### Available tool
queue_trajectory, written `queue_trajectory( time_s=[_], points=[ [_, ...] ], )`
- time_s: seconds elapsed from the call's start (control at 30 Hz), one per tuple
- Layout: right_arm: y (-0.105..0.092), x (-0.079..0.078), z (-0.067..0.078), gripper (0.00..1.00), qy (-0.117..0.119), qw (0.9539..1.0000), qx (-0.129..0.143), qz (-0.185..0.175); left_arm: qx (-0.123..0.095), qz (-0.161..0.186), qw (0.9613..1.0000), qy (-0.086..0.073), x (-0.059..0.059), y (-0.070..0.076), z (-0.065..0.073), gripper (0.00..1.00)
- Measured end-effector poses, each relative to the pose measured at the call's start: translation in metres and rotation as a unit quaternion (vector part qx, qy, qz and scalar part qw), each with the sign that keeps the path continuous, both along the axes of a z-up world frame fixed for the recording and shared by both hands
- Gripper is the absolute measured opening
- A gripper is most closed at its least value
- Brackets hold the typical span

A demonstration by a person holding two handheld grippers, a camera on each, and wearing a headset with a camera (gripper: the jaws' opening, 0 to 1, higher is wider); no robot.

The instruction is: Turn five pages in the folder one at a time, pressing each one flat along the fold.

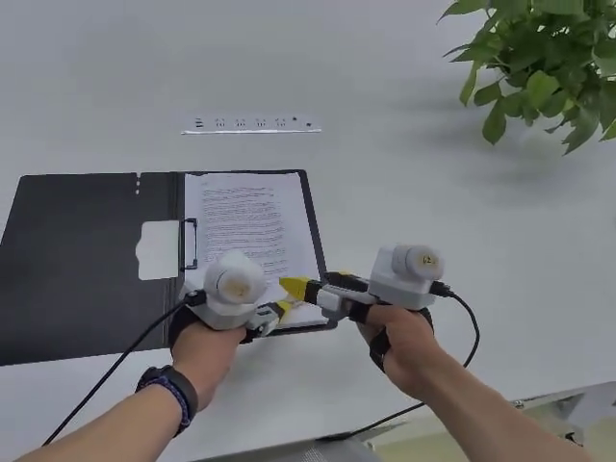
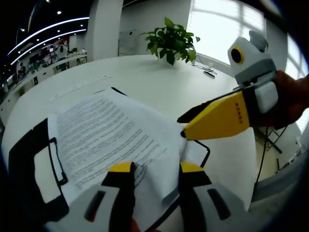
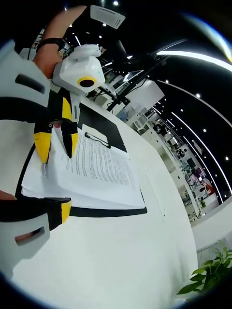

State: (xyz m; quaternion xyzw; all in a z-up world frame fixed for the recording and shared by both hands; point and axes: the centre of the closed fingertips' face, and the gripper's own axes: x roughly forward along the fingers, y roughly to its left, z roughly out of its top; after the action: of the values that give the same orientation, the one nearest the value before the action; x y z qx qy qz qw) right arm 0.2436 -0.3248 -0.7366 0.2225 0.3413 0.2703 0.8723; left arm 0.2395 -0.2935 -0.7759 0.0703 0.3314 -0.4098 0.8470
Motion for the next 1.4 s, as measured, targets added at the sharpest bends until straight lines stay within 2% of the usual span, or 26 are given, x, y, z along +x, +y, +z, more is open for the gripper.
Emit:
queue_trajectory(
  time_s=[0.13, 0.37, 0.67, 0.83, 0.93, 1.03, 1.27, 1.33, 1.4],
  points=[
    [0.005, -0.001, 0.000, 0.55, 0.002, 0.9999, 0.016, 0.004, 0.001, -0.006, 1.0000, 0.000, -0.004, 0.001, 0.000, 0.36],
    [0.002, -0.002, 0.000, 0.50, 0.003, 0.9996, 0.028, -0.006, 0.002, -0.033, 0.9995, 0.006, -0.014, 0.000, 0.004, 0.45],
    [-0.006, -0.003, 0.005, 0.30, 0.000, 0.9985, 0.044, -0.032, -0.009, -0.030, 0.9995, -0.008, -0.018, 0.006, 0.022, 0.53],
    [-0.011, -0.002, 0.006, 0.05, -0.004, 0.9972, 0.049, -0.056, -0.015, -0.024, 0.9995, -0.017, -0.025, 0.016, 0.034, 0.56],
    [-0.011, -0.001, 0.008, 0.02, -0.002, 0.9963, 0.057, -0.064, -0.009, -0.025, 0.9994, -0.020, -0.027, 0.023, 0.037, 0.57],
    [-0.008, 0.000, 0.011, 0.00, -0.005, 0.9962, 0.058, -0.065, -0.014, -0.014, 0.9995, -0.023, -0.026, 0.032, 0.044, 0.57],
    [0.003, 0.007, 0.024, 0.00, -0.015, 0.9949, 0.074, -0.067, -0.016, 0.005, 0.9992, -0.037, -0.020, 0.055, 0.059, 0.58],
    [0.006, 0.007, 0.027, 0.00, -0.018, 0.9948, 0.076, -0.064, -0.019, 0.011, 0.9993, -0.031, -0.021, 0.062, 0.062, 0.59],
    [0.009, 0.005, 0.031, 0.00, -0.022, 0.9944, 0.081, -0.064, -0.024, 0.023, 0.9988, -0.035, -0.021, 0.071, 0.068, 0.59]
  ],
)
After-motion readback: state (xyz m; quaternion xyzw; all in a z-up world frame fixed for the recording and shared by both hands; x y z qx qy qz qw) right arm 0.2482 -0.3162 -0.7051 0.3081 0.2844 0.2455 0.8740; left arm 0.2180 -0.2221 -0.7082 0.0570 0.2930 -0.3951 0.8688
